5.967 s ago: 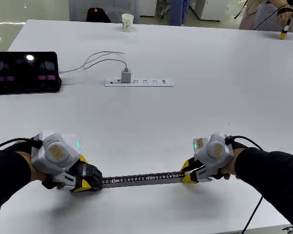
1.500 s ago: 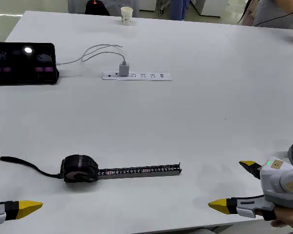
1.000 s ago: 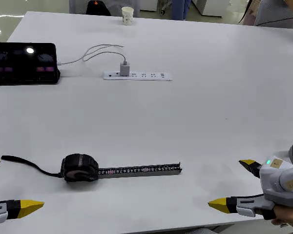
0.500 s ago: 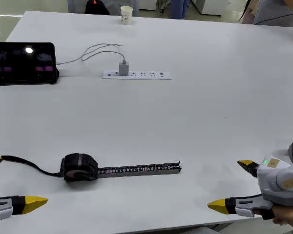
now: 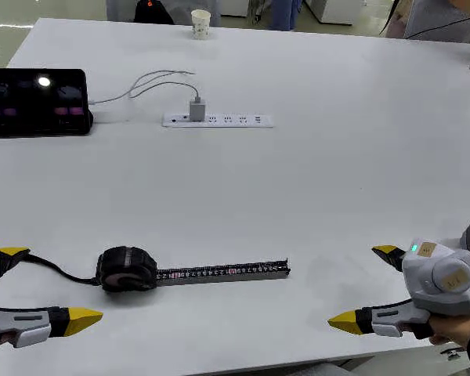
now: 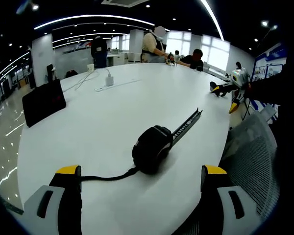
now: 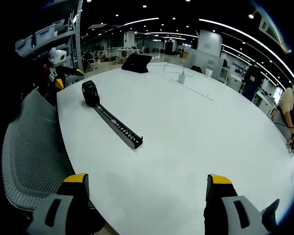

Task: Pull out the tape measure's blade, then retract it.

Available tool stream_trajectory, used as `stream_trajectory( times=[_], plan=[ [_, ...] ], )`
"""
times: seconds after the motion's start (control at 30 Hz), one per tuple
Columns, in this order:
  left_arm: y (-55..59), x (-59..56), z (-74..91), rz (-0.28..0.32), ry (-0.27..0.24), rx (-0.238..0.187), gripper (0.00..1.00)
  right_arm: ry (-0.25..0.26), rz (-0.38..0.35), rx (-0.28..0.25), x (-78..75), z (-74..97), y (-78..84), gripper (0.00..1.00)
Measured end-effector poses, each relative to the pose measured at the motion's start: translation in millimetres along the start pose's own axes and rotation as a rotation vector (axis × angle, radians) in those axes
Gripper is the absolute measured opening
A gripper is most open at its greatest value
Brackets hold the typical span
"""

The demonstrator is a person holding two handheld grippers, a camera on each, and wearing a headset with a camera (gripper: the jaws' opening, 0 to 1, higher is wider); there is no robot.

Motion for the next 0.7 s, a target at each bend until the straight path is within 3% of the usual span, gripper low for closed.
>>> stream_trajectory(
  times=[0.53, 0.63, 0.7],
  plan=[
    [-11.1, -21.1, -26.9, 0.063, -0.031, -0.033, 0.99, -0.08, 0.122, 0.021, -7.3, -26.7, -29.9, 0.99],
    [-12.3, -22.4, -31.6, 0.078, -0.065, -0.037, 0.99, -0.104, 0.164, 0.044, -7.4, -31.2, -33.4, 0.99],
    [-15.0, -23.1, -34.1, 0.096, -0.097, -0.065, 0.97, -0.121, 0.195, 0.056, -8.0, -34.1, -36.3, 0.99]
  ],
)
Point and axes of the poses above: the centre of the closed fingertips' face, and the gripper's own axes: z roughly backward along the fingers, x roughly to its left, y roughly out of its underside, the point moved 6 cm from there along z, roughly backward along the fingers, and after that the axes turned 13 degrees about -x, right-handed, at the moved point
